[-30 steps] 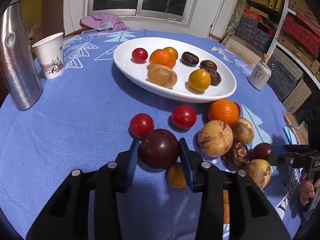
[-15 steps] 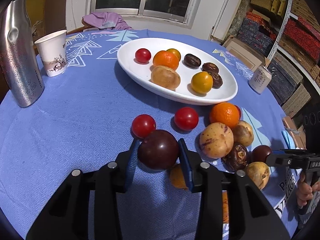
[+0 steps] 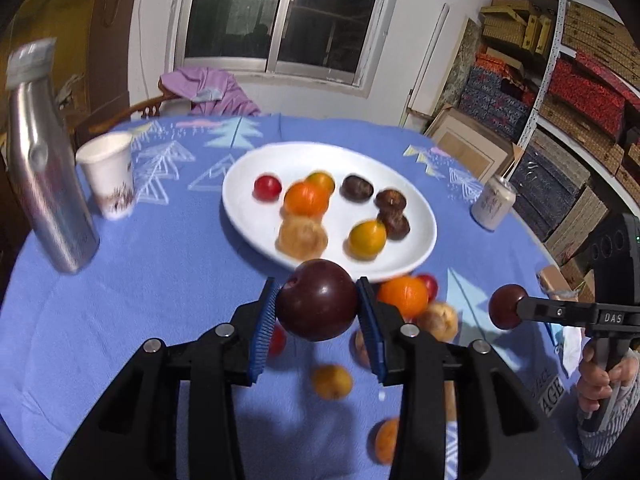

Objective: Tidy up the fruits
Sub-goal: 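Lower both dark red plums onto the plate and open both tools, then grasp a red tomato with the left tool while the right tool grasps a pale pepino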

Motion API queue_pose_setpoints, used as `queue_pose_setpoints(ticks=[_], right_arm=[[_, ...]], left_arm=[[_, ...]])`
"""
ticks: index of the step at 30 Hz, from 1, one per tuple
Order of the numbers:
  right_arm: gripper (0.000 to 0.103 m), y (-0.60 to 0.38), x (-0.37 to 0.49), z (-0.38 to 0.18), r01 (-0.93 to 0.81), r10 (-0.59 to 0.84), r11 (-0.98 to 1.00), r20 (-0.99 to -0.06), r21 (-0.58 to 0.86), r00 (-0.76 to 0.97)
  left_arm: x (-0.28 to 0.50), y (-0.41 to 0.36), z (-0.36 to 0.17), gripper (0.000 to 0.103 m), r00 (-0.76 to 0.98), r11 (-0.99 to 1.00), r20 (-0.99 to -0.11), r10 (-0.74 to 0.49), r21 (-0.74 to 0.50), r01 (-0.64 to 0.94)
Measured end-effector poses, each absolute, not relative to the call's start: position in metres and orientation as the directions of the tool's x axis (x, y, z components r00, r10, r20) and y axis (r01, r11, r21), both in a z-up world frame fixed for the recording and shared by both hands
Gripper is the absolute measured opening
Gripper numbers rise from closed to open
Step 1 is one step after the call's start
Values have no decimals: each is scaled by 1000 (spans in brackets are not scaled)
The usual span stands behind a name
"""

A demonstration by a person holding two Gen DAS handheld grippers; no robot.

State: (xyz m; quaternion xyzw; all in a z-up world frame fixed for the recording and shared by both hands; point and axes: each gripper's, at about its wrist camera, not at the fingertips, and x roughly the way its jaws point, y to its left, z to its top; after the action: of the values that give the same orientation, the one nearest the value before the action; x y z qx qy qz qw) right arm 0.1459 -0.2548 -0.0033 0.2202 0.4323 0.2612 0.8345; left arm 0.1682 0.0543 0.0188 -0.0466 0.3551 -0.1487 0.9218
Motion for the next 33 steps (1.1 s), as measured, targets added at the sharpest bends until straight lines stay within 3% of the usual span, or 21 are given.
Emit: queue_pose_setpoints(ticks=[7,19,21,23,28,31,33], right_arm=[[39,-226,201,28,-251,600,788,-613,562,514],[39,-166,301,-2,-226,526,844,-664,487,532],[41,-166,306,-10,-214,509,854,-678,474,530],[43,-171,309,-13,-208,516,849,-674,486,529],[45,-193,291,20,-219,546,817,-595,533,590],[59,-202,266,50,-247,546,816,-558,522,625],[66,-208,241,71,-276,542,820,-525,501,657]], left_arm=[[229,35,34,39,704,959,-651,-283,-180,219],[304,58,-18,40,645,967,-723,-248,-223,121],[307,59,-21,56,643,966,-723,-254,-226,127],[308,60,-19,63,649,961,-712,-268,-241,132],[292,62,2,70,681,963,-684,-262,-236,134],[267,73,20,78,711,963,-656,-253,-239,123],[243,84,29,92,743,972,-634,-216,-212,102]])
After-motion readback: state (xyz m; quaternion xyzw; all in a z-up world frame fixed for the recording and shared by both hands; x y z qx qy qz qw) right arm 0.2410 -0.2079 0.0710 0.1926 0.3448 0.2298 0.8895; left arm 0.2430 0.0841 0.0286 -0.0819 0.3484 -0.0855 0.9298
